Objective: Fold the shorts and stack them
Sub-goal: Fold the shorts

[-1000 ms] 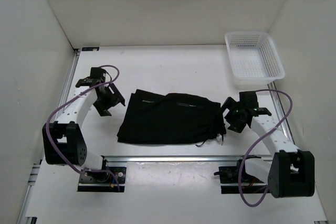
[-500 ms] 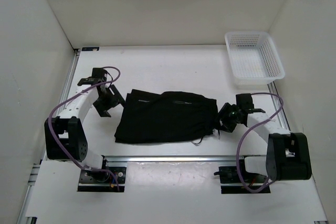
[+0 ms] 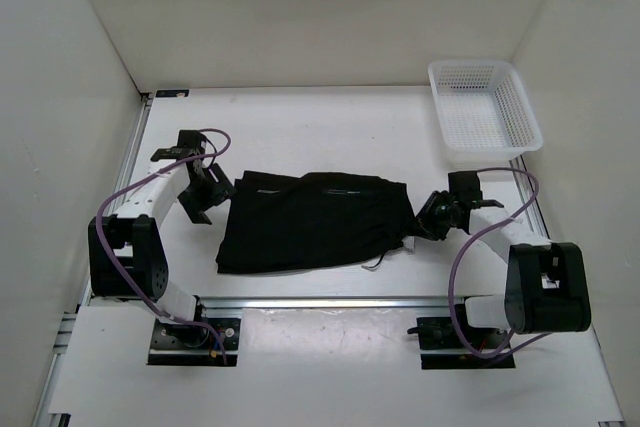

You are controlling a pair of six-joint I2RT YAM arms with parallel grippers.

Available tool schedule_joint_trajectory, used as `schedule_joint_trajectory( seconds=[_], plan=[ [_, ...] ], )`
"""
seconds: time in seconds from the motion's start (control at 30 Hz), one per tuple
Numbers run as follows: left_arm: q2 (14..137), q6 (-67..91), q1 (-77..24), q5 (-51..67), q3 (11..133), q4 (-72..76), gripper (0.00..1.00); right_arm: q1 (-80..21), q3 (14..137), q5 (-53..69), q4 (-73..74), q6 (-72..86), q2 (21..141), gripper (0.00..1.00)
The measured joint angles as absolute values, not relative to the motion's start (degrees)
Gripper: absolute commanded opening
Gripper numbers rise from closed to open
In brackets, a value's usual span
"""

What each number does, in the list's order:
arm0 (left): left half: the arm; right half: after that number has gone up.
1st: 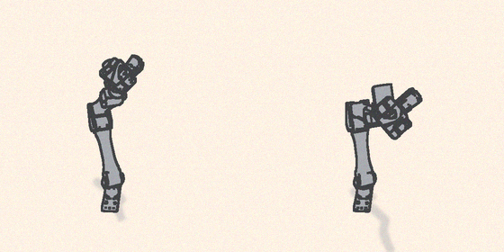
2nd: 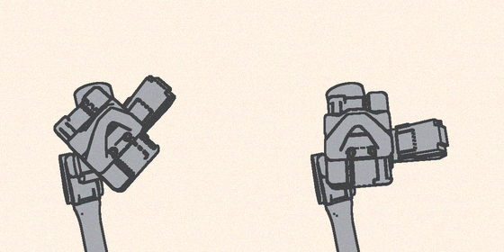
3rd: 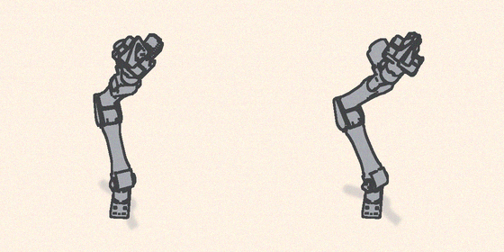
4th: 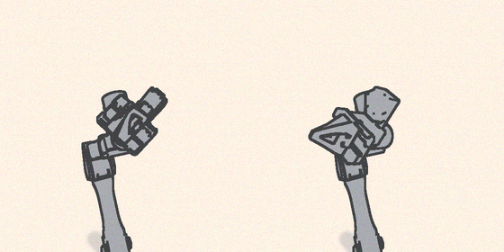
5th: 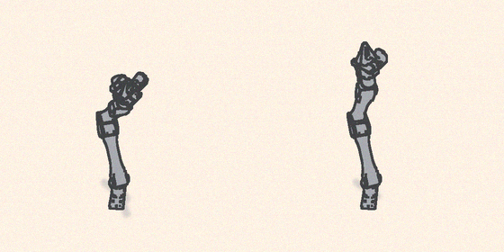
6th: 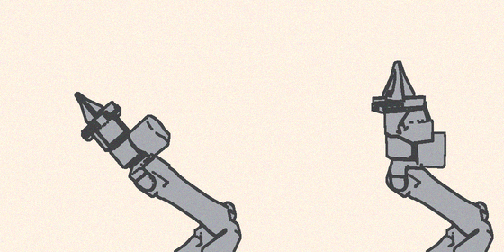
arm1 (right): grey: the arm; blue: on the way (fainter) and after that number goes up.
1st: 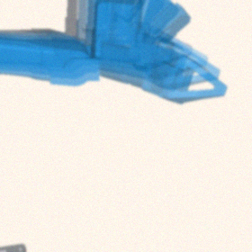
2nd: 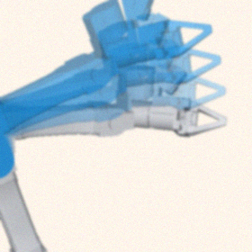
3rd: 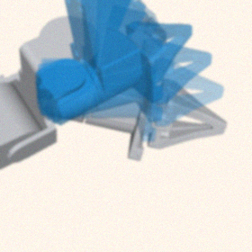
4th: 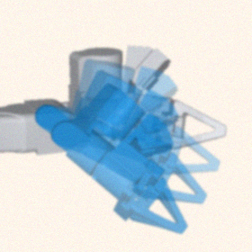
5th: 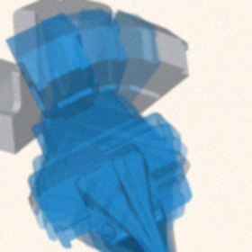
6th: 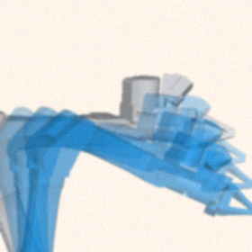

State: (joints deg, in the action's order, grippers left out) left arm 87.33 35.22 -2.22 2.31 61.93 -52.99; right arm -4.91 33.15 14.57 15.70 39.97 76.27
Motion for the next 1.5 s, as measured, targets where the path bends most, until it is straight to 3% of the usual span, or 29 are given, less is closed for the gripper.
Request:
schedule_joint_trajectory(
  seconds=[0.03,0.13,0.17,0.57,0.77,1.1,1.33,1.5],
  plan=[
    [87.3,35.2,-2.2,2.3,61.9,-52.9,0.85,-4.9,34.0,14.1,16.5,39.5,76.2,0.69],
    [87.3,35.2,-2.2,2.3,61.9,-52.7,0.84,-4.9,35.4,13.1,17.8,37.8,75.0,0.92],
    [87.3,35.1,-2.2,2.3,61.9,-52.6,0.84,-4.9,35.5,13.0,18.3,37.3,74.1,0.95],
    [87.3,34.7,-2.2,2.3,62.0,-52.4,0.84,-3.7,27.9,20.8,18.7,40.3,64.5,0.99],
    [87.3,34.5,-2.2,2.3,62.0,-52.4,0.84,-3.8,25.1,26.2,13.1,45.4,67.7,0.99],
    [88.4,34.5,-2.2,2.1,62.5,-52.4,0.84,-4.9,26.8,28.8,3.3,53.7,76.8,0.82],
    [90.1,34.5,-2.2,1.8,62.8,-52.3,0.84,-9.2,34.4,22.7,3.1,54.2,85.9,0.49],
    [90.7,34.5,-2.2,1.5,62.8,-52.3,0.84,-10.2,35.7,19.6,2.7,53.9,88.1,0.14]
  ],
)
